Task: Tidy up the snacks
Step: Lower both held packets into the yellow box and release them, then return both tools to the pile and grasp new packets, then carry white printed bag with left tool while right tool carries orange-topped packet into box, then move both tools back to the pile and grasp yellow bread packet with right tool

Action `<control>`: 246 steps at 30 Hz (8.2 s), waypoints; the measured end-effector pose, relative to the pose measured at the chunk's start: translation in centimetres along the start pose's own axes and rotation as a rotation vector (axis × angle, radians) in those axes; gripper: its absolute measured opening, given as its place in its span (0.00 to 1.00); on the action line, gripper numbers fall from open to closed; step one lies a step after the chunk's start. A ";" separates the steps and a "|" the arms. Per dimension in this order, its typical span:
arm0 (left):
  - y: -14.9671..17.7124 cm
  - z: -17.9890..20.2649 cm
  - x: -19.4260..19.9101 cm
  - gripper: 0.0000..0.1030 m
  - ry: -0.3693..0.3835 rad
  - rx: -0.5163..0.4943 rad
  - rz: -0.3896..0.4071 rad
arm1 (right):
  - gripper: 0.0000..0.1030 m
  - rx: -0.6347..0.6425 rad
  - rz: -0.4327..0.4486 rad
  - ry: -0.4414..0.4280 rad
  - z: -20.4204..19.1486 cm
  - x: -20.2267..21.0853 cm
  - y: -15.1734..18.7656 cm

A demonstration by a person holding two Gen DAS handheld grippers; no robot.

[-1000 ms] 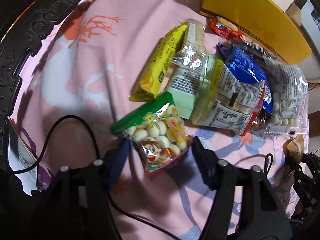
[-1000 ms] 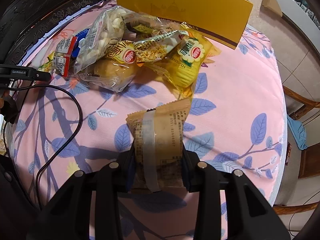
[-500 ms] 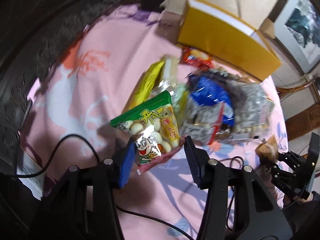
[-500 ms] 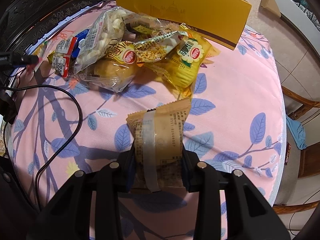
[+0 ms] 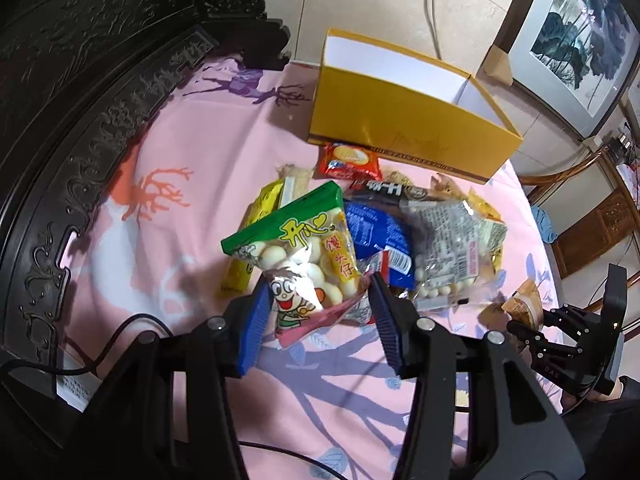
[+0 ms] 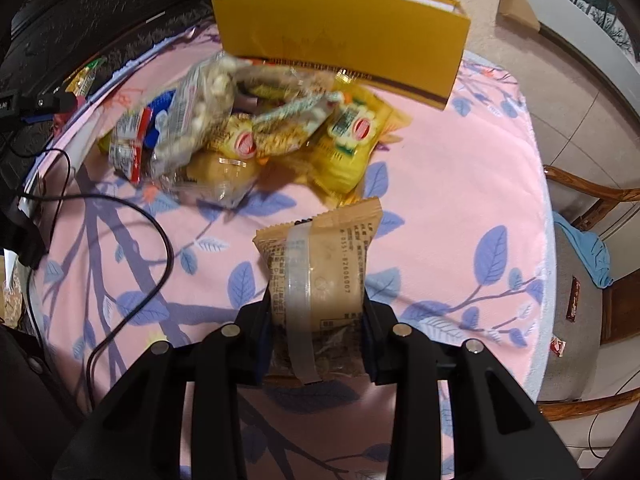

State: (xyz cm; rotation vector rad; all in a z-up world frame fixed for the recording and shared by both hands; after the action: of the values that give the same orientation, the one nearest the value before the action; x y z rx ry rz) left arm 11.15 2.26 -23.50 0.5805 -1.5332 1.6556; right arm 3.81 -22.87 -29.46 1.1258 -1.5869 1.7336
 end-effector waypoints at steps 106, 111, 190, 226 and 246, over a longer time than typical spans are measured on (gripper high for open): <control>-3.0 4.4 -3.8 0.92 0.038 0.023 -0.084 | 0.66 -0.221 0.010 0.047 -0.1 -6.6 -11.2; -2.9 4.8 -4.1 0.92 0.044 0.008 -0.096 | 0.30 -0.145 0.013 0.062 -0.1 -6.5 -11.1; -27.6 13.2 -3.6 0.41 0.224 -0.169 0.290 | 0.14 -0.207 0.551 0.069 8.5 6.8 -31.2; -16.5 7.4 -4.8 0.89 0.106 -0.043 0.113 | 0.61 -0.233 0.186 0.021 6.4 -1.1 -15.0; -10.4 4.1 -2.9 0.89 0.051 0.011 0.038 | 0.61 -0.220 -0.055 -0.036 3.9 -7.3 -9.3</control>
State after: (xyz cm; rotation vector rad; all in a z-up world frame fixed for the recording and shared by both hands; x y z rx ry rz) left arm 20.35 -2.85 -18.76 0.5144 -1.5077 1.6962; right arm 16.14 -23.94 -30.85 1.0868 -1.7044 1.4695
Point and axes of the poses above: each gripper's, at about its wrist camera, not at the fingertips, and x roughly against the way its jaws point, z to its right, y to its underside, the point moved 9 cm from there along -x, roughly the way its jaws point, and after that the axes turned 4 degrees about z, right-handed, at the moved point
